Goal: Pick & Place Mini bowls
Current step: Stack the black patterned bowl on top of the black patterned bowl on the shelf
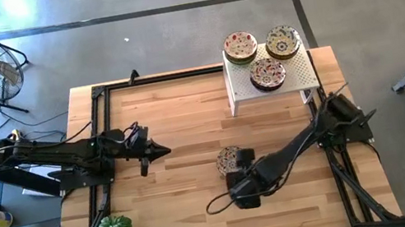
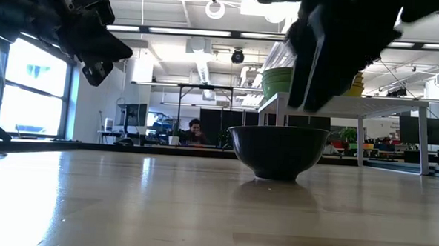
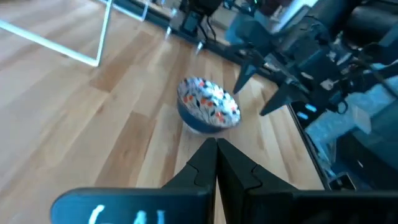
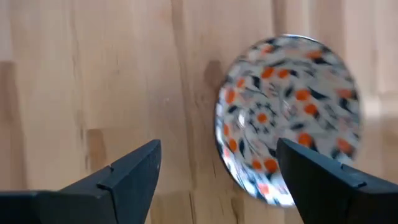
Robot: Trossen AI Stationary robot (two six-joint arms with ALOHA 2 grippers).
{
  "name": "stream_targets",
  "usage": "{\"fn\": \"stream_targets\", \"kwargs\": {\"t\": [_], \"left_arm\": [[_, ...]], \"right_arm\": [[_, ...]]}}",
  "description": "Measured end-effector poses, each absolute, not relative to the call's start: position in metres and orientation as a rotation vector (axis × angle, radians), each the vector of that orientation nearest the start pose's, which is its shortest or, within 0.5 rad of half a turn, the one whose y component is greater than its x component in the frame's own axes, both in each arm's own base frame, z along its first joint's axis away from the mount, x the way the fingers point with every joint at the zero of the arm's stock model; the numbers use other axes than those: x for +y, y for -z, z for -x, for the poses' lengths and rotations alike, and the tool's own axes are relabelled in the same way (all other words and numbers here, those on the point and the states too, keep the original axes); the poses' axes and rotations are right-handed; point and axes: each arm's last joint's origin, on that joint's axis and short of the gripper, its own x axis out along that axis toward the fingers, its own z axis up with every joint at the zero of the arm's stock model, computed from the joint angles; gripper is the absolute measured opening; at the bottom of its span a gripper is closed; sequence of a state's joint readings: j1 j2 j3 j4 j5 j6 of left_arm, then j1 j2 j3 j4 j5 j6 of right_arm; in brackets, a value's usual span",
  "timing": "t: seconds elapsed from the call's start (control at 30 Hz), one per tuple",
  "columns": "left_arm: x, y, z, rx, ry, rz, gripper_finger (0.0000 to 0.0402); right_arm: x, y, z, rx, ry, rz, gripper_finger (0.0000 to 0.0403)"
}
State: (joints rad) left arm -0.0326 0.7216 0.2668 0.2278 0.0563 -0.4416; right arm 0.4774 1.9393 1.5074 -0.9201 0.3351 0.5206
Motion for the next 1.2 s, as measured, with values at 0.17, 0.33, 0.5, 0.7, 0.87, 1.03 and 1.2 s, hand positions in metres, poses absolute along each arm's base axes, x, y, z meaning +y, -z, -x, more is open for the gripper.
{"fn": "stream_targets", "kwargs": {"t": [0.17, 0.33, 0.5, 0.7, 0.87, 1.03, 1.2], "left_arm": [[-0.008, -0.199, -0.161, 0.281, 0.072, 0.447, 0.0004], [-0.009, -0.198, -0.159, 0.310, 0.090, 0.450, 0.0004], [-0.009, -0.199, -0.153, 0.314, 0.092, 0.429, 0.0004], [-0.007, -0.203, -0.145, 0.293, 0.072, 0.397, 0.0004], [-0.007, -0.206, -0.137, 0.279, 0.063, 0.394, 0.0004], [-0.006, -0.211, -0.128, 0.238, 0.049, 0.394, 0.0004], [-0.006, -0.214, -0.118, 0.215, 0.070, 0.391, 0.0004]], "right_arm": [[0.162, -0.179, -0.362, 1.241, 0.201, 0.129, 0.0297], [0.153, -0.166, -0.370, 1.255, 0.247, 0.109, 0.0241], [0.146, -0.166, -0.376, 1.237, 0.263, 0.060, 0.0142], [0.142, -0.169, -0.379, 1.238, 0.263, -0.017, 0.0017], [0.148, -0.188, -0.386, 1.211, 0.241, -0.086, 0.0022], [0.155, -0.218, -0.396, 1.151, 0.172, -0.126, 0.0007], [0.150, -0.259, -0.395, 1.077, 0.160, -0.117, 0.0008]]}}
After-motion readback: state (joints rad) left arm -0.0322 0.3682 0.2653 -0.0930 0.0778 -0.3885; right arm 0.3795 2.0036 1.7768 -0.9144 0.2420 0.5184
